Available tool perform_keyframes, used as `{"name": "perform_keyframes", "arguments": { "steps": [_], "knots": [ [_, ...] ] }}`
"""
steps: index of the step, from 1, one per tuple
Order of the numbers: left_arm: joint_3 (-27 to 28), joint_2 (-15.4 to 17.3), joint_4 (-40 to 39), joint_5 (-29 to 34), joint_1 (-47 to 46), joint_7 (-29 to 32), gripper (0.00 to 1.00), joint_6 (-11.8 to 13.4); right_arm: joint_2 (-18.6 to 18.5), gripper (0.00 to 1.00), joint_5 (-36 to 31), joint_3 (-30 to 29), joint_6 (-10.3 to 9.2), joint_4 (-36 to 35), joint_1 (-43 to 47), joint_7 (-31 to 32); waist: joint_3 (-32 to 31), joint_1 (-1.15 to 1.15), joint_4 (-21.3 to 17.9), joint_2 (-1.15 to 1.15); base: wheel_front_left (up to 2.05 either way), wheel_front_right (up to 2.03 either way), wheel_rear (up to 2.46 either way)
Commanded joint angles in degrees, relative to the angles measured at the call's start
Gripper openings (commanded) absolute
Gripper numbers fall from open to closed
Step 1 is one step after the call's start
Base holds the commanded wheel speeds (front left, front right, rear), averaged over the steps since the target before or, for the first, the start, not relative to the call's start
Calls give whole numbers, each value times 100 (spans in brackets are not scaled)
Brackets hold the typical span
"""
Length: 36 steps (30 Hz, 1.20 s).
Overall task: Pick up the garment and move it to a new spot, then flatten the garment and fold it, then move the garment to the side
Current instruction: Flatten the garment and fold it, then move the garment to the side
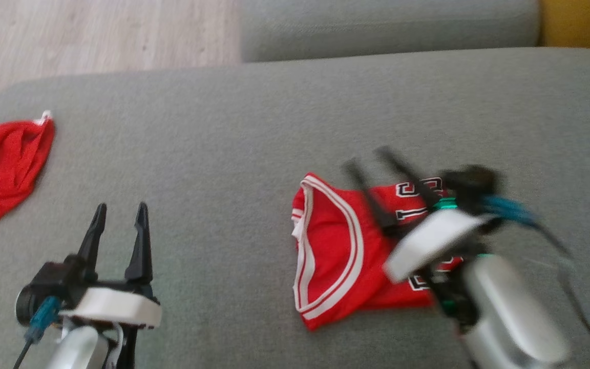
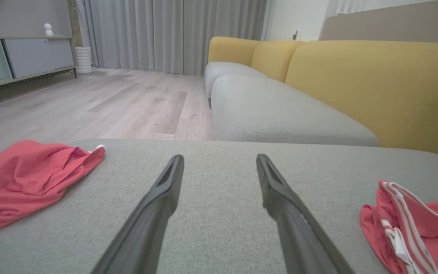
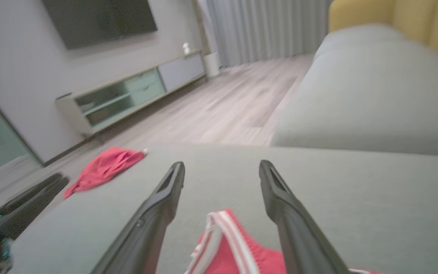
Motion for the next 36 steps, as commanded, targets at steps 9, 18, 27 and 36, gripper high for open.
{"name": "perform_keyframes", "arguments": {
  "steps": [9, 18, 27, 36],
  "knots": [
    [600, 180, -333, 79, 420, -92, 100, 92, -370, 100, -929, -1796, 39, -613, 994, -305, -460, 0, -499, 0, 0, 0, 0],
    [748, 147, -255, 174, 523, -94, 100, 54, -565, 100, -952, -1949, 39, -189, 1059, -356, -537, 0, -573, 0, 0, 0, 0],
    [809, 101, -222, 189, 552, -95, 100, 36, -501, 100, -933, -1858, 39, -12, 1009, -388, -492, 0, -609, 0, 0, 0, 0],
    [832, 120, -228, 225, 462, -95, 100, 51, -260, 100, -710, -1604, 39, 48, 615, 136, -334, 0, -631, 0, 0, 0, 0]
  ]
}}
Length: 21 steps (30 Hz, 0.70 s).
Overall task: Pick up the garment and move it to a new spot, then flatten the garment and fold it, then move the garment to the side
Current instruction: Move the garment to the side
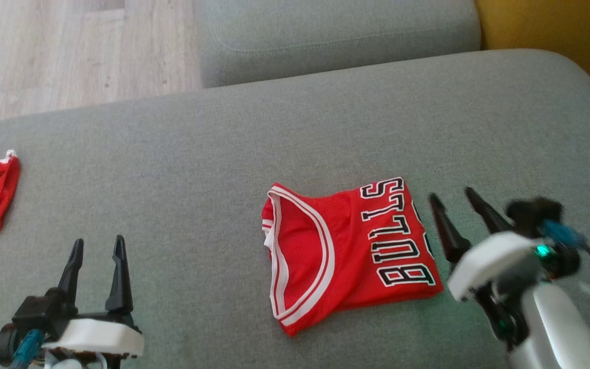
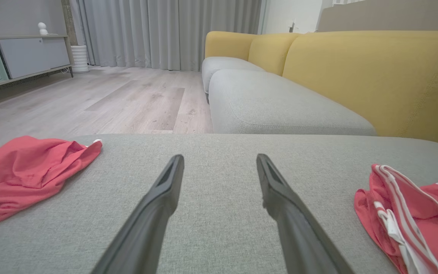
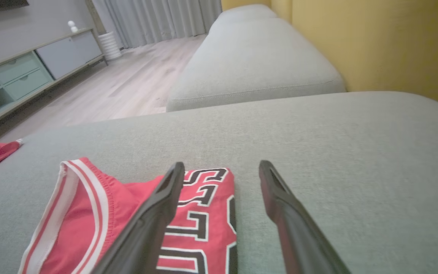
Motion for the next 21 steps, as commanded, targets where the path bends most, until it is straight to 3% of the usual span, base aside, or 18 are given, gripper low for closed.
{"name": "perform_keyframes", "arguments": {
  "steps": [1, 3, 9, 20, 21],
  "knots": [
    [282, 140, -170, 54, -300, -71, 100, 12, 35, 100, 39, 137, 39, -110, -405, 204, 52, 0, -12, 0, 0, 0, 0],
    [269, 143, -182, 70, -344, -70, 100, 11, 98, 100, -22, 249, 39, 107, -553, 656, 108, 0, -2, 0, 0, 0, 0],
    [188, 118, -206, 117, -537, -57, 100, -10, 295, 100, -317, 116, 39, 1056, -863, 1250, 303, 0, 131, 0, 0, 0, 0],
    [122, 103, -242, 175, -698, -61, 100, -36, 423, 100, -275, 200, 39, 2511, -1311, 1020, 598, 0, 271, 0, 0, 0, 0],
    [111, 95, -237, 178, -709, -62, 100, -39, 425, 49, -210, 326, 39, 2622, -1332, 1128, 602, 0, 279, 0, 0, 0, 0]
  ]
}}
